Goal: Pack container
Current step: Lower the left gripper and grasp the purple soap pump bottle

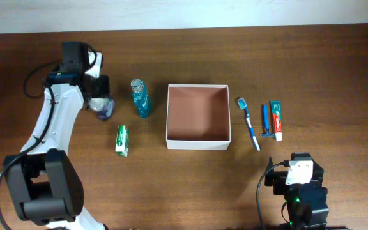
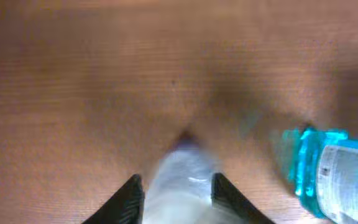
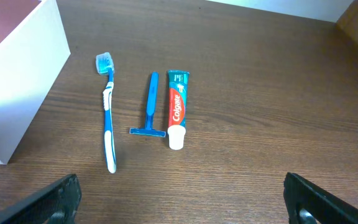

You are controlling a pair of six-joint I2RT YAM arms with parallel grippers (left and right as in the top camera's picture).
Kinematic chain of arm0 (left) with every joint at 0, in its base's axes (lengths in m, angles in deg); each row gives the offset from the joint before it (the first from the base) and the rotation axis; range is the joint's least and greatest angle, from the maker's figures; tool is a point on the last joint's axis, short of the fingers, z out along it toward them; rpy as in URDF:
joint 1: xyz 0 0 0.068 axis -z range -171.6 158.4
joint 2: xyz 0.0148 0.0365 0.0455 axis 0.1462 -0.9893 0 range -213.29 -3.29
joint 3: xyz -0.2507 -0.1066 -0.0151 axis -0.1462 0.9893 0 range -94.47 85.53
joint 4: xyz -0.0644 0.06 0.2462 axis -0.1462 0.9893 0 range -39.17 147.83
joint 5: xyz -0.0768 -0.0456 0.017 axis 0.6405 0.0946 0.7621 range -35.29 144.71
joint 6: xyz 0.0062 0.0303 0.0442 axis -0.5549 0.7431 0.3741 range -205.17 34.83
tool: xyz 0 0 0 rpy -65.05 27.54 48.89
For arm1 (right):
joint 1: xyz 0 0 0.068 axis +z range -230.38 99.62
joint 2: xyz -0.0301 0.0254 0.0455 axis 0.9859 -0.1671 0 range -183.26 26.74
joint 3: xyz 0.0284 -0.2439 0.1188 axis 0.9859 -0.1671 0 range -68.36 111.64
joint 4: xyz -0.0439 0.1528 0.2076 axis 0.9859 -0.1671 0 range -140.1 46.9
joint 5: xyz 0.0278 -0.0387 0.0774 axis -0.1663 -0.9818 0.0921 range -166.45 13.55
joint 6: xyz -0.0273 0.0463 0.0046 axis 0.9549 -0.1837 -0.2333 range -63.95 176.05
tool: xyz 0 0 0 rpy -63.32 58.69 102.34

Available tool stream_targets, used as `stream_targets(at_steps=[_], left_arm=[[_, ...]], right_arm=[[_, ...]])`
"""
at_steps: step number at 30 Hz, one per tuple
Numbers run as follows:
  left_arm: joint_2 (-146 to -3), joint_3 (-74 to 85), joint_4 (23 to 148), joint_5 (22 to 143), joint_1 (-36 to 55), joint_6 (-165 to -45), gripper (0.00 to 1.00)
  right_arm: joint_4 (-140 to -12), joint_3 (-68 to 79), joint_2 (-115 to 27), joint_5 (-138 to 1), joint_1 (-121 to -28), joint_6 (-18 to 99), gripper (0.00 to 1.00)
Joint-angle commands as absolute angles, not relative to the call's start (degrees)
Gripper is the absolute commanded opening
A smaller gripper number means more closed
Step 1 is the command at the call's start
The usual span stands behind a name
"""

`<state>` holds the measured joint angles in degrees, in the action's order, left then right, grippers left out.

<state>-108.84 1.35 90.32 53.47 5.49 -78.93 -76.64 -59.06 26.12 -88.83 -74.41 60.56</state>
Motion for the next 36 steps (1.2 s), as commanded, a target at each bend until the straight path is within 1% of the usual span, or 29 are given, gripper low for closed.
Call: stream_targets(at_steps=[1, 4, 7, 8, 9, 11, 12, 14, 17, 18, 19, 21, 22, 23, 29, 31, 34, 36], left_arm=[[-109.46, 1.44, 92.02, 56.75, 5.36, -78.82, 0.34], [-109.33, 1.41, 93.33, 56.73, 5.36, -78.84, 0.33], [-109.24, 1.41, 94.54, 56.68, 5.36, -78.84, 0.34], [-109.24, 1.41, 94.78, 56.71, 5.36, -78.84, 0.43], [-109.24, 1.41, 95.08, 56.68, 5.36, -78.84, 0.56], [-109.26, 1.41, 96.61, 56.68, 5.36, -79.12, 0.73], [-109.26, 1.41, 98.32, 56.68, 5.36, -79.78, 0.77], [-109.26, 1.41, 99.89, 56.66, 5.36, -81.62, 0.81], [-109.33, 1.48, 101.27, 56.57, 5.36, -82.60, 0.80], [-109.37, 1.54, 101.27, 56.05, 5.36, -83.30, 0.78], [-109.48, 1.61, 101.01, 55.77, 5.36, -83.89, 0.73], [-109.48, 1.63, 99.91, 55.79, 5.36, -83.89, 0.56], [-109.48, 1.63, 99.50, 55.81, 5.36, -83.89, 0.52], [-109.48, 1.63, 99.39, 55.83, 5.36, -83.89, 0.51], [-109.48, 1.63, 100.85, 56.03, 5.36, -83.89, 0.52], [-109.50, 1.70, 100.83, 56.03, 5.36, -83.91, 0.68], [-110.27, 2.03, 100.83, 55.94, 5.36, -83.89, 0.75], [-111.60, 2.03, 100.81, 56.01, 5.36, -83.91, 0.75]], right_arm=[[-76.66, -59.52, 26.55, -88.70, -74.80, 59.82, 0.99], [-76.66, -59.52, 26.55, -88.70, -74.80, 59.82, 0.99], [-76.66, -59.52, 26.55, -88.70, -74.80, 59.79, 0.99], [-76.66, -59.52, 26.55, -88.70, -74.80, 59.79, 0.99], [-76.66, -59.52, 26.55, -88.70, -74.80, 59.79, 0.99], [-76.66, -59.52, 26.55, -88.70, -74.80, 59.82, 0.99], [-76.66, -59.52, 26.55, -88.70, -74.80, 59.82, 0.99], [-76.66, -59.52, 26.55, -88.70, -74.80, 59.79, 0.99], [-76.66, -59.52, 26.55, -88.70, -74.80, 59.79, 0.99], [-76.66, -59.52, 26.55, -88.70, -74.80, 59.82, 0.99], [-76.66, -59.52, 26.55, -88.70, -74.80, 59.82, 0.99], [-76.66, -59.52, 26.55, -88.70, -74.80, 59.79, 0.99], [-76.66, -59.52, 26.55, -88.70, -74.80, 59.82, 0.98], [-76.66, -59.52, 26.55, -88.70, -74.80, 59.82, 0.99], [-76.66, -59.52, 26.55, -88.70, -74.80, 59.79, 0.99], [-76.66, -59.52, 26.55, -88.70, -74.80, 59.82, 0.99], [-76.66, -59.52, 26.55, -88.70, -74.80, 59.79, 0.99], [-76.66, -59.52, 26.55, -88.70, -74.80, 59.82, 0.99]])
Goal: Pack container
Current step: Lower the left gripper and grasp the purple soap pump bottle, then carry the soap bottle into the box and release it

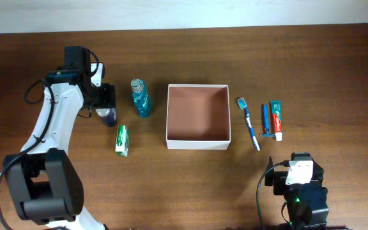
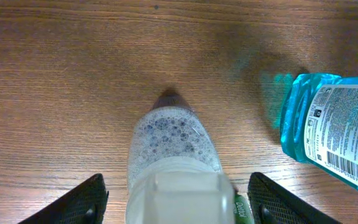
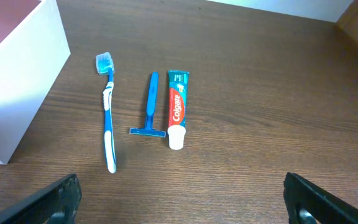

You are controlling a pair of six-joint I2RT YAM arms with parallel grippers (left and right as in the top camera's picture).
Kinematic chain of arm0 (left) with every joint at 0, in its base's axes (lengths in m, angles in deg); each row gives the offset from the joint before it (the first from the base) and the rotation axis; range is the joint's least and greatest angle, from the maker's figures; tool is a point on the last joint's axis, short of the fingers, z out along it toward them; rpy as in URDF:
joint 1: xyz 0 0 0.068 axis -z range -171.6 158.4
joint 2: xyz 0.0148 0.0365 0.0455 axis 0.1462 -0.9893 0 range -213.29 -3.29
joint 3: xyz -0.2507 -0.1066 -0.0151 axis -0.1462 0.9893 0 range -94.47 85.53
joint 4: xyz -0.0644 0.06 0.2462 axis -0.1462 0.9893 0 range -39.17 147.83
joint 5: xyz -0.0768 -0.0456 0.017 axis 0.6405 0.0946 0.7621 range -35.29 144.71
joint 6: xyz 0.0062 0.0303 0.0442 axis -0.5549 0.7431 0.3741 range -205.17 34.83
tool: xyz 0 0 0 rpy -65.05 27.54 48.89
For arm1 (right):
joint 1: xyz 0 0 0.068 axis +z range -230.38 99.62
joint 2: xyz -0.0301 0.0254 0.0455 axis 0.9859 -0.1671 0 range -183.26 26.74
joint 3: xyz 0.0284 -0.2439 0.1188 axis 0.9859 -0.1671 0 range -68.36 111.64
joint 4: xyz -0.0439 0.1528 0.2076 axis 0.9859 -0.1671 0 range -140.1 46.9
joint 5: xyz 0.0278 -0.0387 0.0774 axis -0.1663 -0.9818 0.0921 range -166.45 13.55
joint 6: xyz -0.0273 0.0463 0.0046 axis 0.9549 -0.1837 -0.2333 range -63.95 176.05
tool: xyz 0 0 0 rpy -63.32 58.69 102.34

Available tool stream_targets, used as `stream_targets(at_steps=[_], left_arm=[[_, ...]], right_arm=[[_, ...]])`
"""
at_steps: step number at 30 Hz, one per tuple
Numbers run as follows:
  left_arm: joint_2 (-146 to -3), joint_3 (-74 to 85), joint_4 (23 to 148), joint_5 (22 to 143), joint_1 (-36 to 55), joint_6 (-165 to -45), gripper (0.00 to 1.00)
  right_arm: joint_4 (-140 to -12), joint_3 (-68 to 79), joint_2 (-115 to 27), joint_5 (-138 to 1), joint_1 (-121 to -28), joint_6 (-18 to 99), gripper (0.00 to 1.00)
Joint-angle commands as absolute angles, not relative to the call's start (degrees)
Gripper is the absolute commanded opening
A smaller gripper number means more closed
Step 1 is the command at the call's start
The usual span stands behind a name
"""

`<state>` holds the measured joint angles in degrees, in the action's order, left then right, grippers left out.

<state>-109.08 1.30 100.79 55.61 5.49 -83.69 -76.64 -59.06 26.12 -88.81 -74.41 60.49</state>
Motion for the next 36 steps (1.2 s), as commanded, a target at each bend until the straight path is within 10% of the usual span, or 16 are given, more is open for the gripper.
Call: stream_targets(at_steps=[1, 15, 36], left_arm=[[-112.36, 2.03, 100.79, 56.01, 5.36, -83.91, 0.75], [-111.20, 1.61, 101.03, 56.66, 5.36, -83.89, 0.31], [-74.92, -3.46, 105.44, 56.84, 16.96, -83.89, 0.06]], right_arm=[[-76.66, -59.52, 26.55, -88.70, -74.80, 59.82, 0.99], [-76.66, -59.52, 26.55, -88.70, -74.80, 59.79, 0.99], [-76.66, -59.52, 26.55, -88.70, -74.80, 59.82, 0.99]])
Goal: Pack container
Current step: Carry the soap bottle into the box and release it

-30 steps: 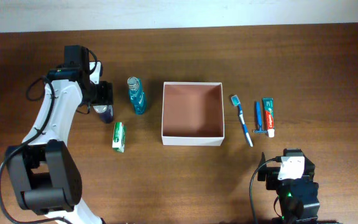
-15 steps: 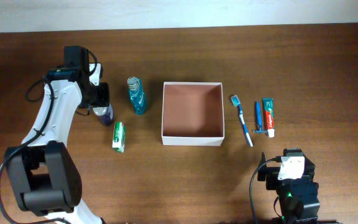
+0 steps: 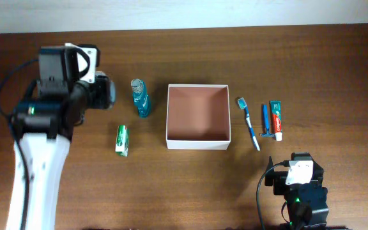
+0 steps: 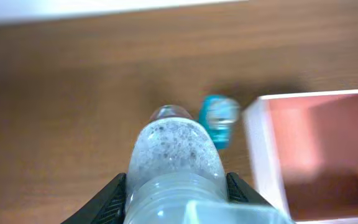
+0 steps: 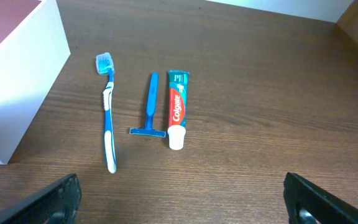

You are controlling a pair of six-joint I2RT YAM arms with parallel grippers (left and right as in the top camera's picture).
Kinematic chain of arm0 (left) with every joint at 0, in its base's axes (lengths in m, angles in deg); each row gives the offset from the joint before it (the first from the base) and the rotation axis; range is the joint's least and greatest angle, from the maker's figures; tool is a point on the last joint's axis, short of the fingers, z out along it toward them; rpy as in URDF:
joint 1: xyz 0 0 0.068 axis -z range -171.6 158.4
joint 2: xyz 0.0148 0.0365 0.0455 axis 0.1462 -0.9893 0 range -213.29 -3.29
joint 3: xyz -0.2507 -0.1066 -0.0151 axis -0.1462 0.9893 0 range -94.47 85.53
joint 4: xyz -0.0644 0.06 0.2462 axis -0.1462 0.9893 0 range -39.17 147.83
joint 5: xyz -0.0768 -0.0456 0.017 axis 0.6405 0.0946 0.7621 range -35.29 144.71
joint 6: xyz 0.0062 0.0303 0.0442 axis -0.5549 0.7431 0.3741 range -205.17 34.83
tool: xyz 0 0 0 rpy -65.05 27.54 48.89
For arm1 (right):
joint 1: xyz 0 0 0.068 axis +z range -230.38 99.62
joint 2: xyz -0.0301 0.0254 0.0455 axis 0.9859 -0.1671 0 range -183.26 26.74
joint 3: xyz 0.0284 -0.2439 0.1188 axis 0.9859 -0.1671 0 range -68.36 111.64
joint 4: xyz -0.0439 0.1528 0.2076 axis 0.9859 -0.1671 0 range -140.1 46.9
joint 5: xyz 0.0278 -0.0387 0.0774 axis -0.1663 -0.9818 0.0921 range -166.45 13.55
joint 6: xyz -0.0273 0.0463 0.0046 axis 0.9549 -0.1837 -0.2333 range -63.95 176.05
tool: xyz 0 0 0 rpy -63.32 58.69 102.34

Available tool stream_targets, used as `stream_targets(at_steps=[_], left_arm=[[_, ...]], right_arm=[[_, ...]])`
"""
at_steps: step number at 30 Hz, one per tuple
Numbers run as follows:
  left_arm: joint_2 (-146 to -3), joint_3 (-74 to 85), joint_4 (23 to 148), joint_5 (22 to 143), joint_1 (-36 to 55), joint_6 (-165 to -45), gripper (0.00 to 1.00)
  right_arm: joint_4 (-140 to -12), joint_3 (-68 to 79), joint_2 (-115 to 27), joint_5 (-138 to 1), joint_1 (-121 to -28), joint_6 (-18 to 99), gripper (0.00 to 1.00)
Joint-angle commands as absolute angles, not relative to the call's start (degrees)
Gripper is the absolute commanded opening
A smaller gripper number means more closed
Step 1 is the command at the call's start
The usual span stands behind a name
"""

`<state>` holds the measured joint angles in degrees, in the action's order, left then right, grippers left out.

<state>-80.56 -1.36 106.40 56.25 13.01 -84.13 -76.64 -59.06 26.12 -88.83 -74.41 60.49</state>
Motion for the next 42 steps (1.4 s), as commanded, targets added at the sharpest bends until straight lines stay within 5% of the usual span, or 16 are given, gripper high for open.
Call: stream_targets(at_steps=[1, 12, 26, 28, 34, 37, 42], left_arm=[[-73.72, -3.46, 105.09, 56.86, 18.91, -84.00, 0.04], [-83.45, -3.44, 100.72, 56.20, 36.59, -92.43, 0.03], [-110.20, -3.44, 88.83, 50.78, 39.43, -104.28, 0.09], [-111.58, -3.44, 87.54, 50.04, 39.43, -104.72, 0.15], [-112.12, -4.01, 87.32, 49.62, 39.43, -104.85, 0.55], [-111.20, -6.43, 90.30, 52.49, 39.43, -104.85, 0.86], [-108.95, -7.57, 93.51, 52.86, 39.43, -104.85, 0.92]], right_arm=[[-76.66, -59.52, 26.55, -88.70, -74.80, 59.82, 0.99], [-76.66, -59.52, 26.55, -88.70, -74.80, 59.79, 0.99], [-76.66, -59.52, 26.55, -88.70, -74.80, 59.79, 0.99], [-76.66, -59.52, 26.55, -88.70, -74.80, 59.79, 0.98], [-76.66, -59.52, 26.55, -88.70, -74.80, 59.82, 0.99], [-76.66, -59.52, 26.55, -88.70, -74.80, 59.82, 0.99], [-76.66, -59.52, 26.55, -88.70, -74.80, 59.79, 0.99]])
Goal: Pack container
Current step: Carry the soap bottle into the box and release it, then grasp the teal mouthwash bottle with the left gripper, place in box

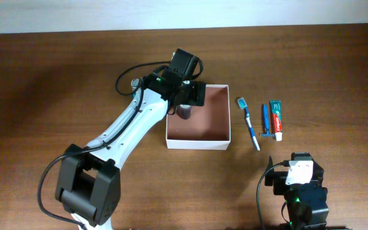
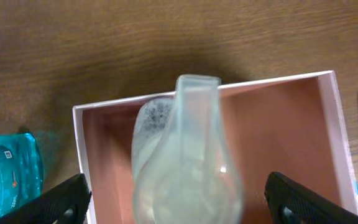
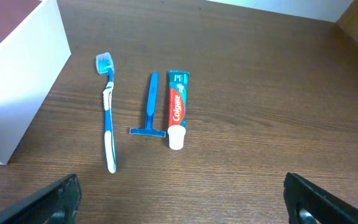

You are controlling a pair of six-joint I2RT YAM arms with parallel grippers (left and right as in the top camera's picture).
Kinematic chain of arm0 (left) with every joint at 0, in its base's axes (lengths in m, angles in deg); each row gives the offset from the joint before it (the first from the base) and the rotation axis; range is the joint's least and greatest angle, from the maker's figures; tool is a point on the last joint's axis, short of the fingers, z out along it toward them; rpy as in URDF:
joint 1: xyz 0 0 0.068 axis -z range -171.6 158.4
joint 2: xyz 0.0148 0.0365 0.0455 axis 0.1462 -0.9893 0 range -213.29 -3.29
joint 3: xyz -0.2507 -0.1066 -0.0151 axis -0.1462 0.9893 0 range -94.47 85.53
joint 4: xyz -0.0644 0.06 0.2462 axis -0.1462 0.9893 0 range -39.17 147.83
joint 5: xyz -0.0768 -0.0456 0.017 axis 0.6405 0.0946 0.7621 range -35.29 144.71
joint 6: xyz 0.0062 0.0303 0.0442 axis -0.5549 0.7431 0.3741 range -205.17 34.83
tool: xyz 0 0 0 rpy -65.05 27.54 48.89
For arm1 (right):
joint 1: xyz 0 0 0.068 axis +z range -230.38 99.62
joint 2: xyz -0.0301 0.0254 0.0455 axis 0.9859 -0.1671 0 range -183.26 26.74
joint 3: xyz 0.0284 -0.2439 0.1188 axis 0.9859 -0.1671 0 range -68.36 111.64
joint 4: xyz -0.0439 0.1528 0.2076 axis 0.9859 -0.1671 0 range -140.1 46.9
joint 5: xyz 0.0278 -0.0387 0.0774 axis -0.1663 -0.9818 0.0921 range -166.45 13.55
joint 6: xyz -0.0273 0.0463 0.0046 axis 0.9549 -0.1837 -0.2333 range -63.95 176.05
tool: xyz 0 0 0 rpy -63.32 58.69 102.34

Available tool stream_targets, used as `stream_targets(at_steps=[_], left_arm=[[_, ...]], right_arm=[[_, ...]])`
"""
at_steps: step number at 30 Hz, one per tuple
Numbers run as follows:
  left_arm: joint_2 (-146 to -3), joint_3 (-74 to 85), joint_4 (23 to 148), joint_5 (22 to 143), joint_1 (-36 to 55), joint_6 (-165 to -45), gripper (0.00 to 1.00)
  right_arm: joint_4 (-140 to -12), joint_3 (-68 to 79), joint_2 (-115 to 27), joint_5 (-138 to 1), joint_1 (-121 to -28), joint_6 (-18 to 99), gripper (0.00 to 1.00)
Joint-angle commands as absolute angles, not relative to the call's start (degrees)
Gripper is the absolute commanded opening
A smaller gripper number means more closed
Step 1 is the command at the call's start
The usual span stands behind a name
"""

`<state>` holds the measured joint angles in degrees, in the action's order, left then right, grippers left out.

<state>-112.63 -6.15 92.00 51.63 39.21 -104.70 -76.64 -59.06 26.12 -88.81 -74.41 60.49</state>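
Observation:
The white box (image 1: 197, 145) with a pink-brown floor stands mid-table, its rim (image 2: 272, 79) also in the left wrist view. A clear bottle (image 2: 185, 155) with foam in it is inside the box near its left wall (image 1: 184, 112). My left gripper (image 2: 179, 202) hangs over it (image 1: 185, 96), open, with both fingers well clear of the bottle's sides. My right gripper (image 3: 185, 208) rests open near the front edge, with nothing between its fingers.
Right of the box lie a blue toothbrush (image 1: 248, 122) (image 3: 108, 118), a blue razor (image 1: 266, 121) (image 3: 150, 106) and a toothpaste tube (image 1: 275, 119) (image 3: 177, 109). A teal mouthwash bottle (image 2: 8, 180) stands left of the box, hidden under my left arm in the overhead view.
My left gripper, shut on the clear bottle and raised over the left of the table, is now over the box and open. The bottle sits inside the box. The right arm is unchanged.
My left gripper was close around the clear bottle on the table's left side. Then it stood open around the upright bottle. After that it was shut on the bottle and lifted. Now the bottle is in the box and the gripper is open.

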Motion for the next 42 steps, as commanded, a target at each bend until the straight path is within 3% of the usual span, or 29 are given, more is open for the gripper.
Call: stream_targets(at_steps=[1, 9, 11, 14, 18, 24, 31, 34, 35, 40, 42], left_arm=[[-108.15, -7.66, 94.62, 53.34, 39.43, -104.85, 0.92], [-97.50, -9.56, 110.12, 51.98, 39.04, -101.33, 0.93], [-93.35, -9.56, 113.51, 42.15, 38.05, -100.39, 0.99], [-92.06, -9.56, 114.12, 35.77, 35.43, -97.72, 0.99], [-95.36, -9.30, 113.92, 37.21, 29.22, -95.30, 0.99], [-105.46, -9.30, 108.59, 48.99, 23.17, -89.99, 0.99], [-113.46, -9.30, 104.20, 51.57, 22.38, -89.75, 0.98], [-116.39, -9.30, 103.78, 52.01, 22.38, -89.77, 0.89], [-117.43, -9.30, 103.85, 51.98, 22.38, -89.77, 0.80], [-118.24, -9.41, 103.83, 51.94, 22.32, -89.77, 0.64], [-118.02, -9.65, 104.07, 51.94, 22.32, -89.77, 0.53]], right_arm=[[-76.66, -59.52, 26.55, -88.70, -74.80, 59.79, 0.99], [-76.66, -59.52, 26.55, -88.70, -74.80, 59.82, 0.99], [-76.66, -59.52, 26.55, -88.70, -74.80, 59.82, 0.99], [-76.66, -59.52, 26.55, -88.70, -74.80, 59.82, 0.99], [-76.66, -59.52, 26.55, -88.70, -74.80, 59.82, 0.99], [-76.66, -59.52, 26.55, -88.70, -74.80, 59.82, 0.99], [-76.66, -59.52, 26.55, -88.70, -74.80, 59.79, 0.99], [-76.66, -59.52, 26.55, -88.70, -74.80, 59.79, 0.99], [-76.66, -59.52, 26.55, -88.70, -74.80, 59.82, 0.99], [-76.66, -59.52, 26.55, -88.70, -74.80, 59.82, 0.99], [-76.66, -59.52, 26.55, -88.70, -74.80, 59.82, 0.99]])
